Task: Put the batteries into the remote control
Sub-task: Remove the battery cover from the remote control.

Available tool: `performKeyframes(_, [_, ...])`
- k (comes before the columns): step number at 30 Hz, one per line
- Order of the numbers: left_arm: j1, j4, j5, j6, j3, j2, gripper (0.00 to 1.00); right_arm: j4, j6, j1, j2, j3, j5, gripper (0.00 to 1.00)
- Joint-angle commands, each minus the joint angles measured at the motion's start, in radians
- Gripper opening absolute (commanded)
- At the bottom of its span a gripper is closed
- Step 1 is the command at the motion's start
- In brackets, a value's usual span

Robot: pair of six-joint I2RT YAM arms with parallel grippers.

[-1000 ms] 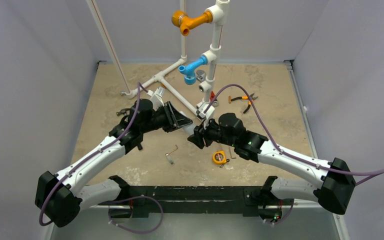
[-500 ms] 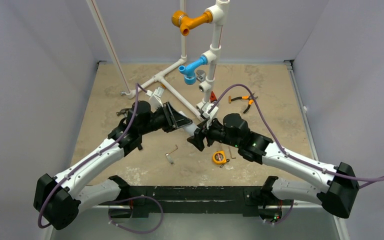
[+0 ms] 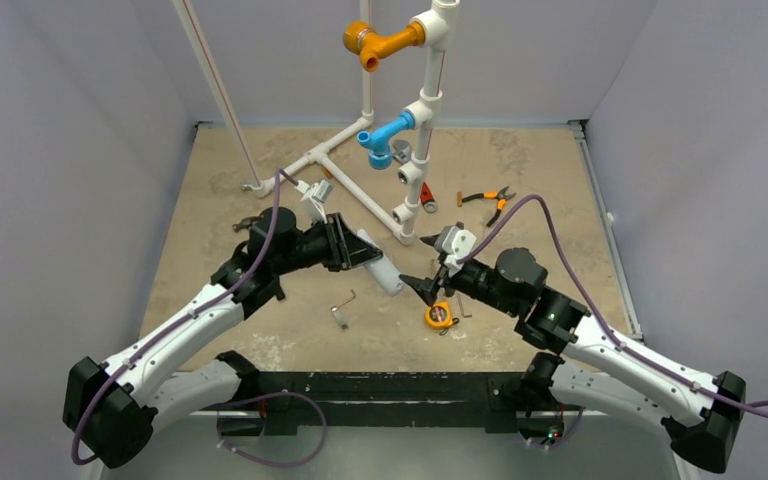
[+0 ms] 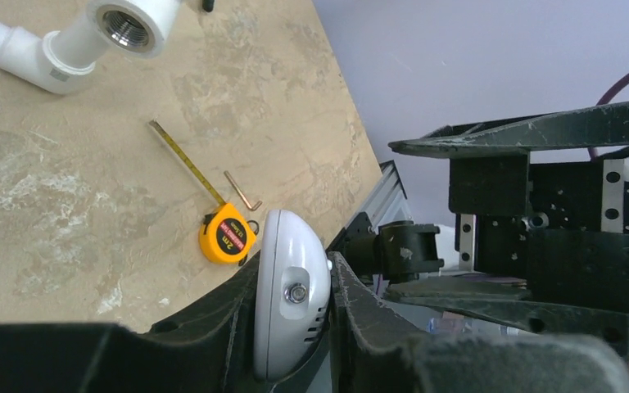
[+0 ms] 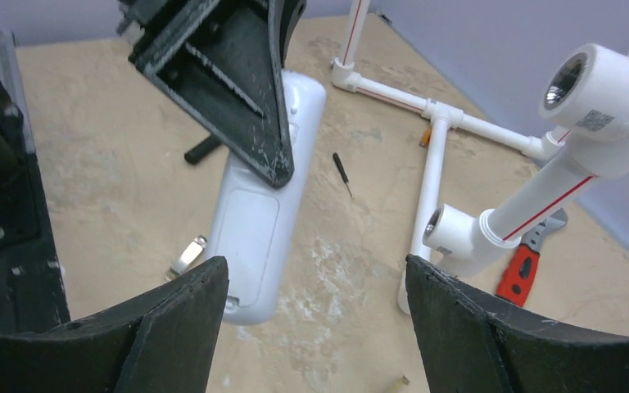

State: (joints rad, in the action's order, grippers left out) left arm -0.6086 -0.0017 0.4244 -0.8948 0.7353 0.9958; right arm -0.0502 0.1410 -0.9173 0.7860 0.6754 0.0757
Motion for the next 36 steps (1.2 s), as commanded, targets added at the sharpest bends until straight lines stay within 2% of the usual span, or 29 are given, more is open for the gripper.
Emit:
performKeyframes(1, [0.005, 0.041, 0.091, 0.088, 0.007, -0.025, 0.0, -0.005, 0.261, -0.002, -0.044, -0.057, 0.055, 0.76])
performKeyframes(4, [0.005, -0.03, 0.13, 0.124, 0.046, -0.001, 0.0, 0.0, 0.352, -0.002, -0.08, -0.087, 0.103, 0.76])
performKeyframes(9, [0.005, -0.015, 0.221, 0.105, 0.05, 0.03, 0.0, 0.078, 0.553, -0.002, -0.166, -0.13, 0.305, 0.73])
performKeyframes(13, [0.005, 0.111, 0.312, 0.044, 0.027, 0.071, 0.0, 0.153, 0.651, -0.002, -0.173, -0.117, 0.362, 0.7])
performKeyframes(18, [0.005, 0.188, 0.326, -0.005, -0.003, 0.077, 0.0, 0.14, 0.68, -0.002, -0.151, -0.108, 0.419, 0.68])
performKeyframes(27, [0.006, 0.148, 0.316, -0.007, 0.002, 0.098, 0.0, 0.054, 0.684, -0.003, -0.115, -0.112, 0.458, 0.61])
performKeyframes(36, [0.005, 0.161, 0.33, -0.011, 0.007, 0.12, 0.0, 0.053, 0.69, -0.003, -0.106, -0.114, 0.446, 0.6])
